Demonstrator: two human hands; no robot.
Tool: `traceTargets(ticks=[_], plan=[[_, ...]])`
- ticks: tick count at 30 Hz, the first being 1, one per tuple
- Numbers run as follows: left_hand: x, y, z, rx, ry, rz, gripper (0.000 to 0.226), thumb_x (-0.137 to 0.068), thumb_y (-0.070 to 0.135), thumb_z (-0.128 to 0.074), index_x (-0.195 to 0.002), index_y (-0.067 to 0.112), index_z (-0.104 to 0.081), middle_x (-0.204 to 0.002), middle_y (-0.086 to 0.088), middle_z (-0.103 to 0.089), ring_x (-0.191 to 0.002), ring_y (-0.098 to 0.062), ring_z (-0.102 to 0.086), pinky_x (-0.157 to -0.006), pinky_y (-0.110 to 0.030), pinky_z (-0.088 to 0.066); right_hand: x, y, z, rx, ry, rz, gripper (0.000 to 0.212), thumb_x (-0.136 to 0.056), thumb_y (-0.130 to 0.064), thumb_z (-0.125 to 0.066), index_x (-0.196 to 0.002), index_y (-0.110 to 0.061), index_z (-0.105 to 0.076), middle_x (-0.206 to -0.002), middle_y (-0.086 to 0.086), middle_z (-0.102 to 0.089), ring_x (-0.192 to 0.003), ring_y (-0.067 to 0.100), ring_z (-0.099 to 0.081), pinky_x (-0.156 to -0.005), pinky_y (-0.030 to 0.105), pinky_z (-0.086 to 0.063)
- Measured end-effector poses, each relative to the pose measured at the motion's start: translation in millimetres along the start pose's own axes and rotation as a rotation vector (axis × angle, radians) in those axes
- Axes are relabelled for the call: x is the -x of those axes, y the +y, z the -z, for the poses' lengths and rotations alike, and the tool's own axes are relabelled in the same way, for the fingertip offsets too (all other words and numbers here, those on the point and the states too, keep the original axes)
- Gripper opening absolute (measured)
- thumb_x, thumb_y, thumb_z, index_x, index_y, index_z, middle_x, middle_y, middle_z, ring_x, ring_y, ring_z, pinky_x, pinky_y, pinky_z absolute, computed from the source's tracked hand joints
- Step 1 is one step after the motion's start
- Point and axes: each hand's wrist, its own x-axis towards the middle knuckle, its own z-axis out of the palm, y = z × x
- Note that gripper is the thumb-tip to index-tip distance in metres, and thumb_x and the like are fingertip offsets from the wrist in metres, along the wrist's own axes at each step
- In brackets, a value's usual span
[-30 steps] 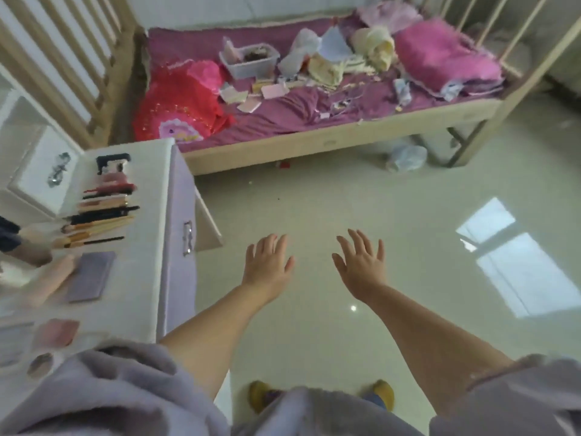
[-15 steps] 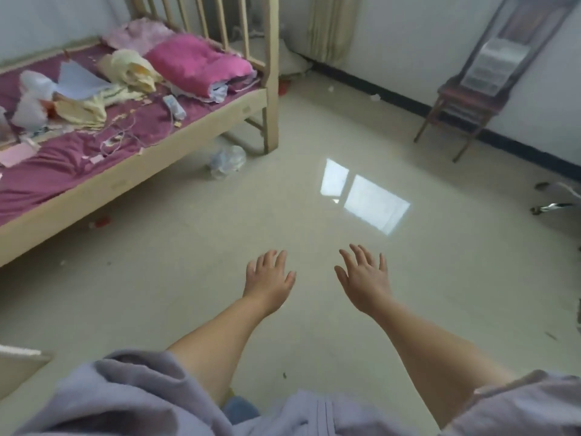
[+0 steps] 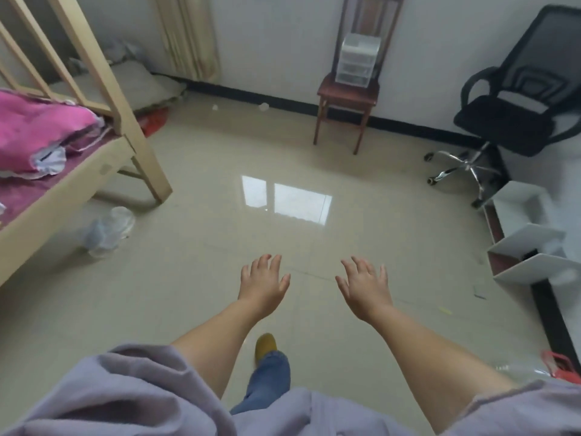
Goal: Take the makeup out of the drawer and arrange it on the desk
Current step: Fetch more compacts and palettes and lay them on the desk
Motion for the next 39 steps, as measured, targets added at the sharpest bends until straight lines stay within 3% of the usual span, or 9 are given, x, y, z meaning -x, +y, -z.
traceTargets(ticks=[9, 18, 25, 32, 39], plan=[[-213, -11, 97, -0.072, 0.029, -0.078, 0.054, -0.098, 0.043, -0.031, -0.146, 0.019, -0.023, -0.151, -0.009, -0.025, -0.138, -0.025, -0.024, -0.114, -0.042, -0.016, -187, -25, 87, -0.067, 0.049, -0.014, 0.049, -0.101, -0.042, -0.022, -0.146, -0.023, -0.023, -0.156, 0.002, -0.018, -0.145, 0.017, -0.012, -0.116, 0.050, -0.001], [-421, 23, 131, -0.118, -0.031, -0.121, 0.055, -0.099, 0.044, -0.028, -0.148, 0.020, -0.020, -0.153, -0.008, -0.022, -0.141, -0.024, -0.021, -0.115, -0.043, -0.012, -382, 33, 132, -0.075, 0.001, -0.105, 0.050, -0.100, -0.045, -0.019, -0.146, -0.025, -0.023, -0.157, 0.003, -0.018, -0.146, 0.017, -0.010, -0.116, 0.051, 0.000], [-595, 78, 183, -0.058, -0.001, -0.117, 0.054, -0.099, 0.042, -0.029, -0.147, 0.019, -0.021, -0.152, -0.007, -0.023, -0.141, -0.022, -0.020, -0.116, -0.043, -0.012, -553, 92, 207, -0.040, -0.015, -0.086, 0.050, -0.100, -0.046, -0.020, -0.145, -0.026, -0.026, -0.156, 0.002, -0.019, -0.145, 0.017, -0.010, -0.116, 0.052, -0.001], [-754, 81, 218, -0.059, -0.009, -0.050, 0.054, -0.099, 0.043, -0.029, -0.147, 0.019, -0.022, -0.151, -0.006, -0.026, -0.140, -0.022, -0.023, -0.115, -0.045, -0.015, -719, 99, 258, -0.039, -0.013, -0.041, 0.050, -0.101, -0.046, -0.020, -0.146, -0.026, -0.024, -0.156, 0.001, -0.019, -0.145, 0.016, -0.010, -0.116, 0.051, 0.000], [-958, 75, 276, -0.148, -0.014, -0.164, 0.054, -0.099, 0.044, -0.030, -0.146, 0.019, -0.023, -0.150, -0.006, -0.027, -0.140, -0.021, -0.023, -0.115, -0.044, -0.015, -893, 104, 305, -0.147, 0.013, -0.177, 0.050, -0.101, -0.045, -0.019, -0.146, -0.027, -0.024, -0.155, 0.000, -0.020, -0.145, 0.015, -0.010, -0.116, 0.051, 0.000]])
